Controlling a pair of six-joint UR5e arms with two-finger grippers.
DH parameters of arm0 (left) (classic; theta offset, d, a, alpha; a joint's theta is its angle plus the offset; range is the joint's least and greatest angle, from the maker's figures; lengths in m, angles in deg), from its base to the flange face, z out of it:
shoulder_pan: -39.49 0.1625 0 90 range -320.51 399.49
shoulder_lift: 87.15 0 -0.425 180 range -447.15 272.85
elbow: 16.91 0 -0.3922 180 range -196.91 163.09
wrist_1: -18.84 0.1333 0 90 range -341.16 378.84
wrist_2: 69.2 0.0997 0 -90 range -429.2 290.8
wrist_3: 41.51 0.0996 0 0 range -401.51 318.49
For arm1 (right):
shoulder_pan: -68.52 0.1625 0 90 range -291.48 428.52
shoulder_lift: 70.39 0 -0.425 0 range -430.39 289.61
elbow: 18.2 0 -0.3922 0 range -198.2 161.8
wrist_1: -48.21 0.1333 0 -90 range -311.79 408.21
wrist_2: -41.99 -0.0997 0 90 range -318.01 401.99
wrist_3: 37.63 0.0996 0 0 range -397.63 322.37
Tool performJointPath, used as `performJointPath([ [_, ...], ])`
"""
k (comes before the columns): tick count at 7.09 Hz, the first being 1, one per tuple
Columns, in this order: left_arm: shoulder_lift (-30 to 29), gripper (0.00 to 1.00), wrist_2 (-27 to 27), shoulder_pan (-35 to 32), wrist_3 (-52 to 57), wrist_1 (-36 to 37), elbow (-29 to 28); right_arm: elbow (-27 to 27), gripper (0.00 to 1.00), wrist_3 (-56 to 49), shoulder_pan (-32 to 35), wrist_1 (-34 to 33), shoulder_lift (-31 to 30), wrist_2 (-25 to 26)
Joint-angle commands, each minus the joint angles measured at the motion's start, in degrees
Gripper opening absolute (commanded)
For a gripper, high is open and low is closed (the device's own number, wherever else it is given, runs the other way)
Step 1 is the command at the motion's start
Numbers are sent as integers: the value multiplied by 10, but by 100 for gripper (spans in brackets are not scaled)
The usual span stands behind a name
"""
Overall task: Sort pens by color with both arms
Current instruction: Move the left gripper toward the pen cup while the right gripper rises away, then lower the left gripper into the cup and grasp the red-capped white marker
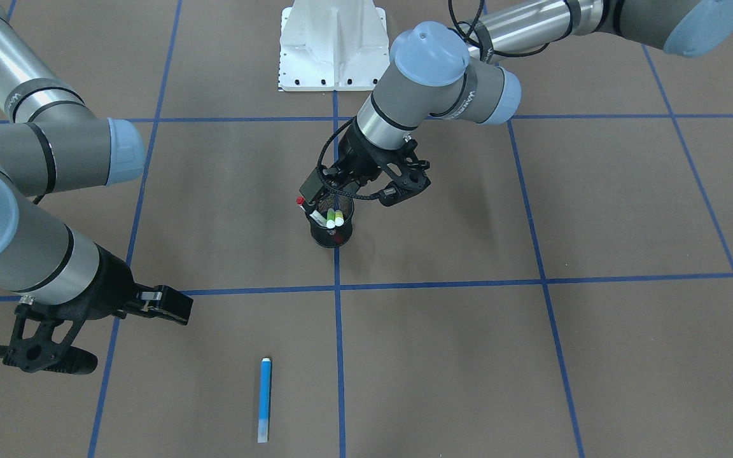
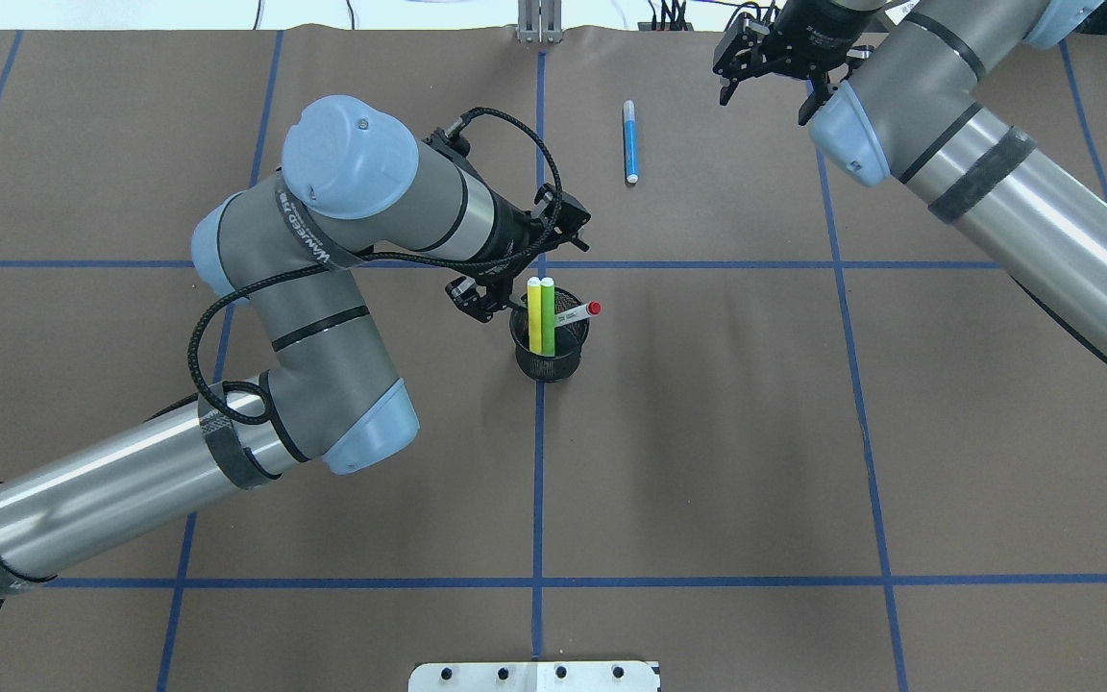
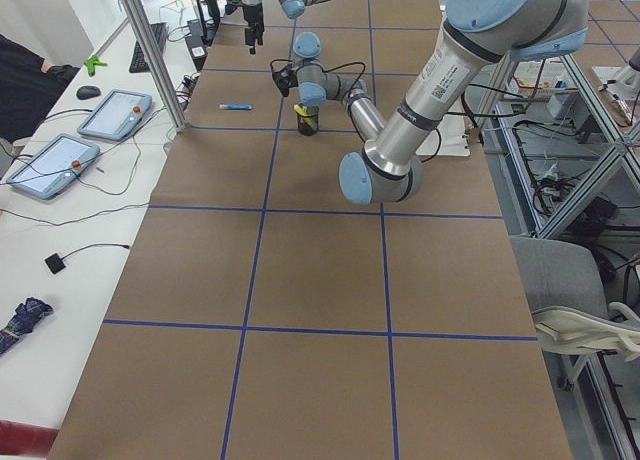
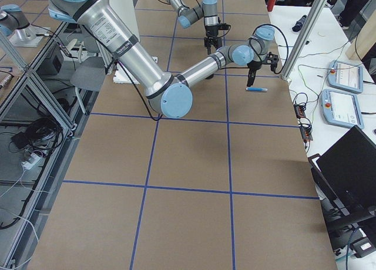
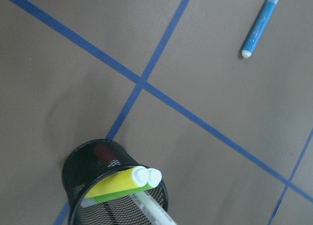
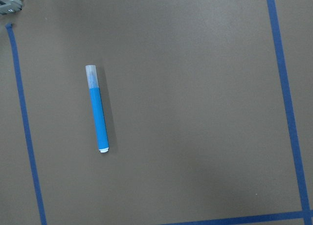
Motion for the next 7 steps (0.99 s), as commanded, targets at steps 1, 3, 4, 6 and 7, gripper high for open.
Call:
performJointPath([
  [1,-36,98,16,6,-94,-1,-37,0,100,0,-1,0,-2,1],
  [3,-56,98,16,6,-145,1,-64,4,100,0,-1,-1,-3,1],
  [4,-56,98,15,6,-145,3,-64,5,100,0,-1,-1,-4,1],
  [6,-55,98,-21,6,-146,16,-61,12,100,0,-2,-13,-4,0],
  [7,-57,98,-33,6,-154,53,-61,12,100,1,-2,-16,-4,2],
])
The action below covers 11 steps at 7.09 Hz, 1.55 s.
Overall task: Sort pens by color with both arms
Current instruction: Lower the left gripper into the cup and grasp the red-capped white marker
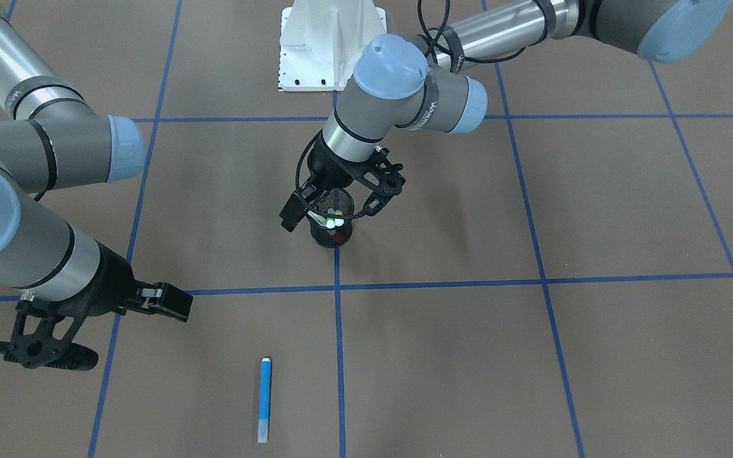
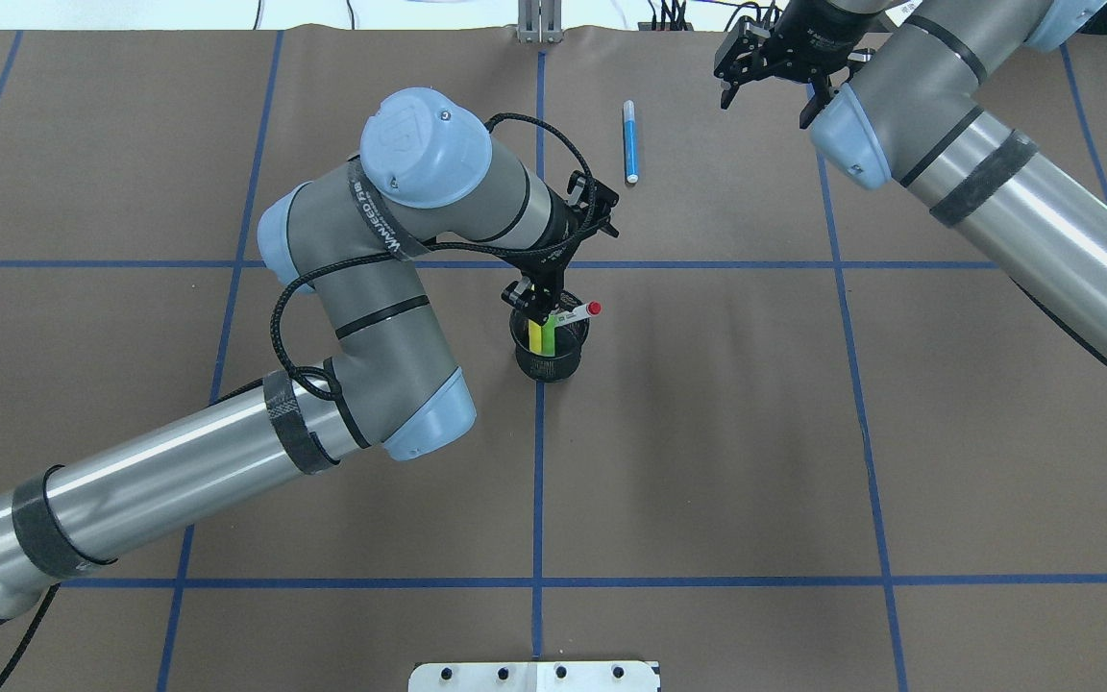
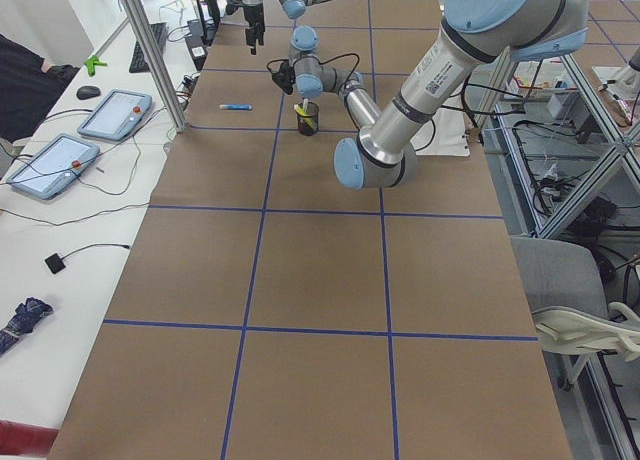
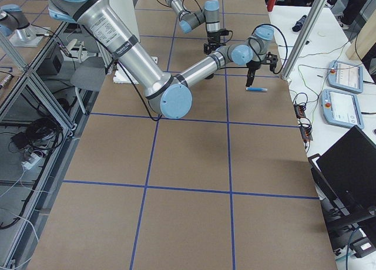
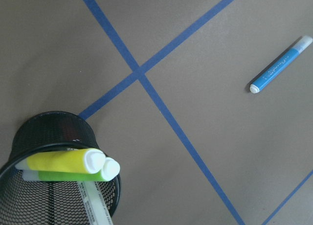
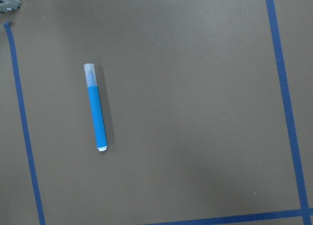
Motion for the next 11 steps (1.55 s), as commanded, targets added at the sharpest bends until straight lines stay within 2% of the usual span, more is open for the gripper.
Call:
performJointPath([
  [1,-3,98,-20,0,-27,54,-1,6,100,2,-1,-6,-2,6],
  [3,-5,98,-20,1,-88,53,-2,10,100,2,-2,-6,-6,7],
  [5,-9,90,-20,7,-92,51,-2,11,100,1,-2,-6,-8,7],
  [7,-10,87,-20,18,-94,52,-2,11,100,0,-2,-5,-9,7],
  [8,-11,83,-20,22,-101,52,-2,10,100,0,-2,-6,-10,7],
  [10,-10,67,-20,23,-97,52,-2,10,100,0,-3,-5,-10,7],
  [11,-9,65,-20,22,-93,52,-2,10,100,0,-3,-5,-10,7],
])
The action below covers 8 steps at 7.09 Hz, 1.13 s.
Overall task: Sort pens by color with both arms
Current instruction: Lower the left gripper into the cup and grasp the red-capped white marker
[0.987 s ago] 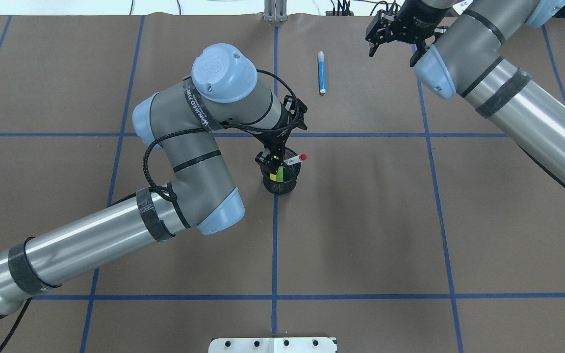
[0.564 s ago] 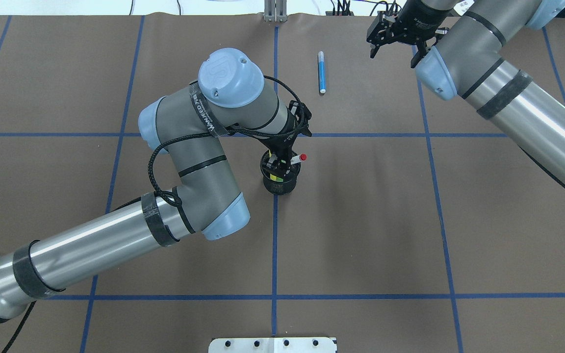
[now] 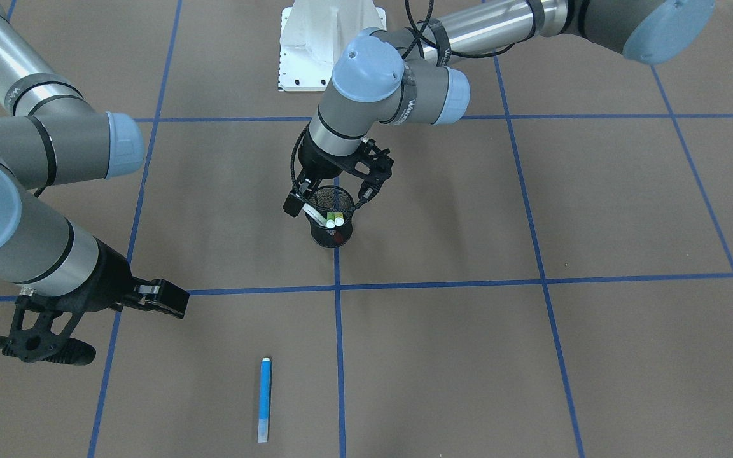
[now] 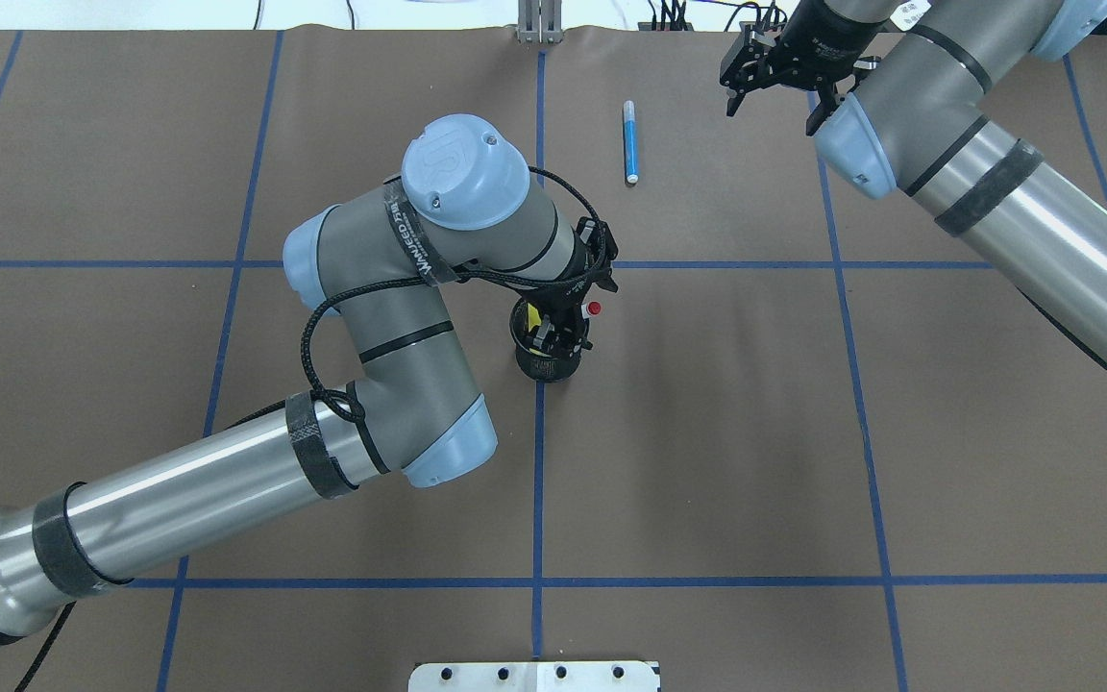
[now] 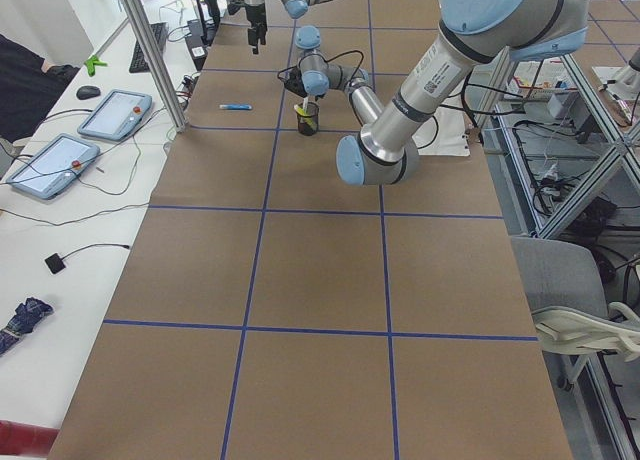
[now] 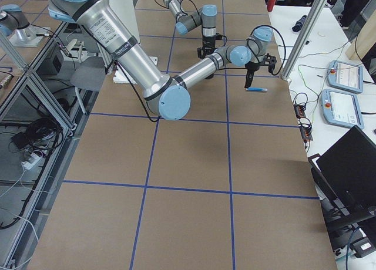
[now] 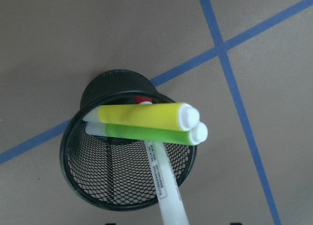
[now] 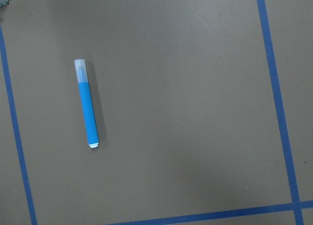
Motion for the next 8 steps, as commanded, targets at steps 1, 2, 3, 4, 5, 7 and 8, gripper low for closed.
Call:
performJointPath([
  [1,1,63,0,0,6,0,0,-1,100,-1,-2,0,0,1],
  [2,1,60,-1,0,6,0,0,-1,100,-1,-5,0,0,10],
  [3,1,53,-1,0,6,1,0,-1,100,-1,-6,0,-1,11],
  [4,1,46,-2,0,6,1,0,0,100,-1,-6,0,0,11],
  [5,1,38,-2,0,6,1,0,0,100,-1,-6,0,-1,11],
  [7,2,25,-2,0,6,2,0,-1,100,-1,-6,0,-2,11],
  [8,2,13,-17,-1,4,4,3,0,100,-1,-6,0,-2,11],
])
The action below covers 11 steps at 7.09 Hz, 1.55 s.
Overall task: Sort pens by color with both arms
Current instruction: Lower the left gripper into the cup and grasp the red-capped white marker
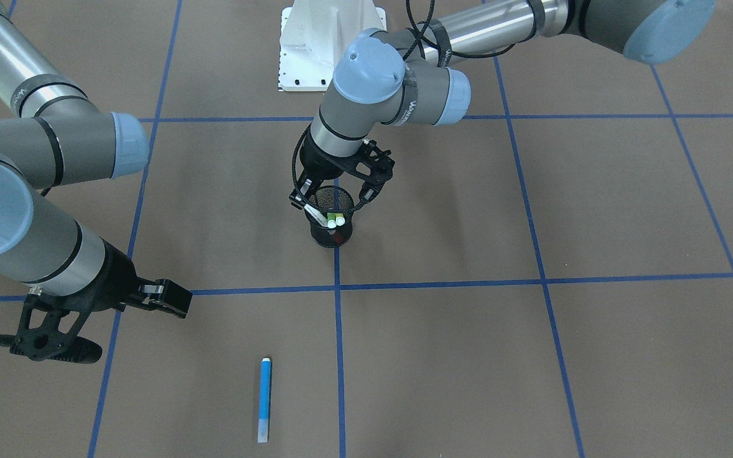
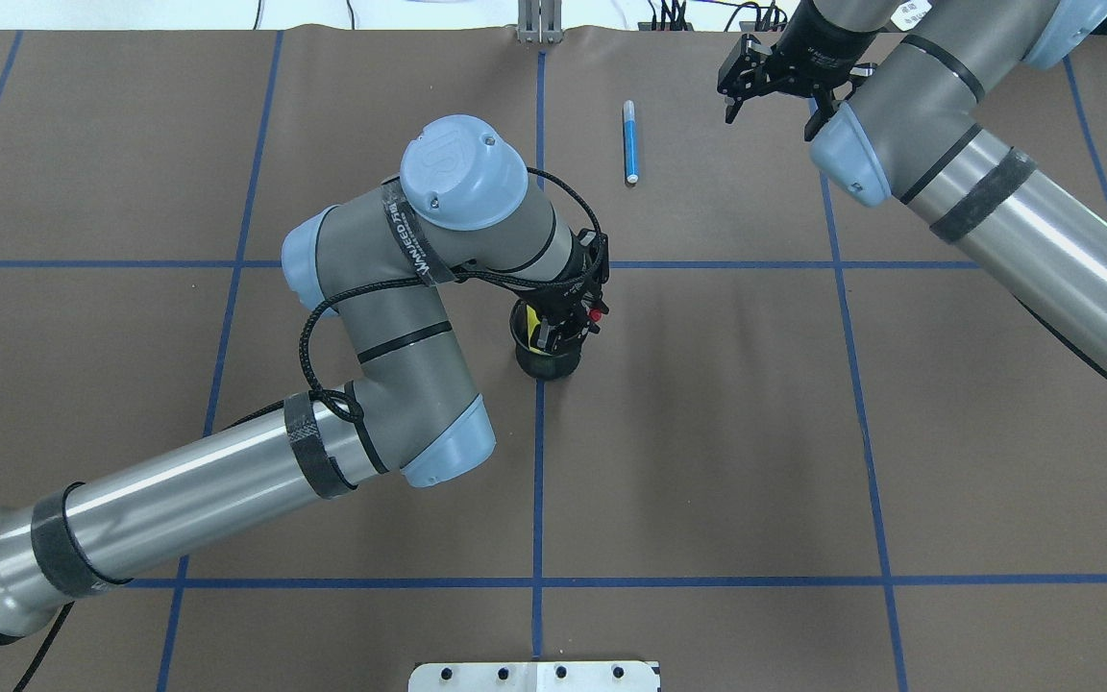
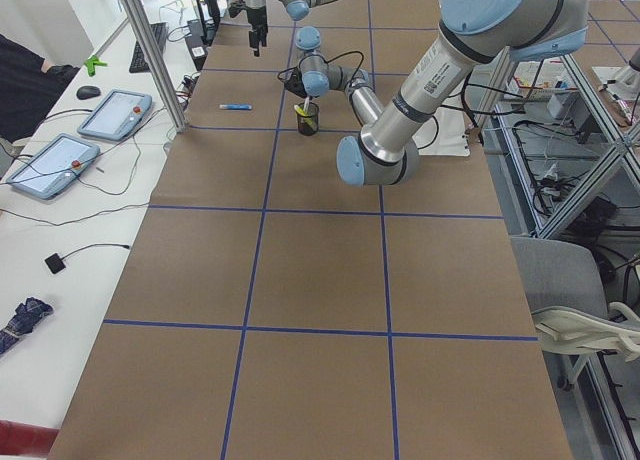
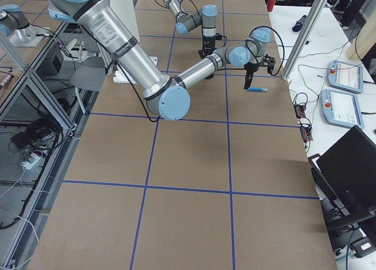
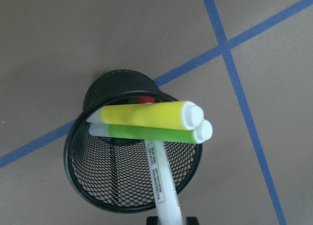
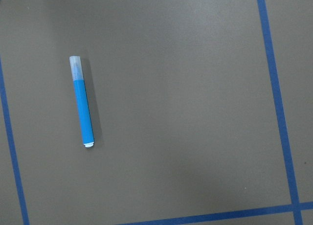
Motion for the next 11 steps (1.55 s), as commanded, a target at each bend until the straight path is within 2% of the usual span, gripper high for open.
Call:
performJointPath([
  [1,0,5,-24,-2,-4,2,4,1,100,0,-1,0,1,0],
  [3,0,2,-46,-4,-5,31,34,1,100,0,0,0,2,0],
  [4,0,0,-49,-5,-6,71,62,1,100,0,0,0,3,0],
  [8,0,0,-104,-15,1,173,173,5,100,0,0,0,2,-1],
  [9,-1,0,-104,-24,2,178,198,5,100,0,0,0,3,-1],
  [10,-1,0,-100,-47,28,178,219,5,100,0,0,0,4,-1],
  [11,0,0,-102,-68,112,179,222,4,100,-1,0,0,5,-2],
])
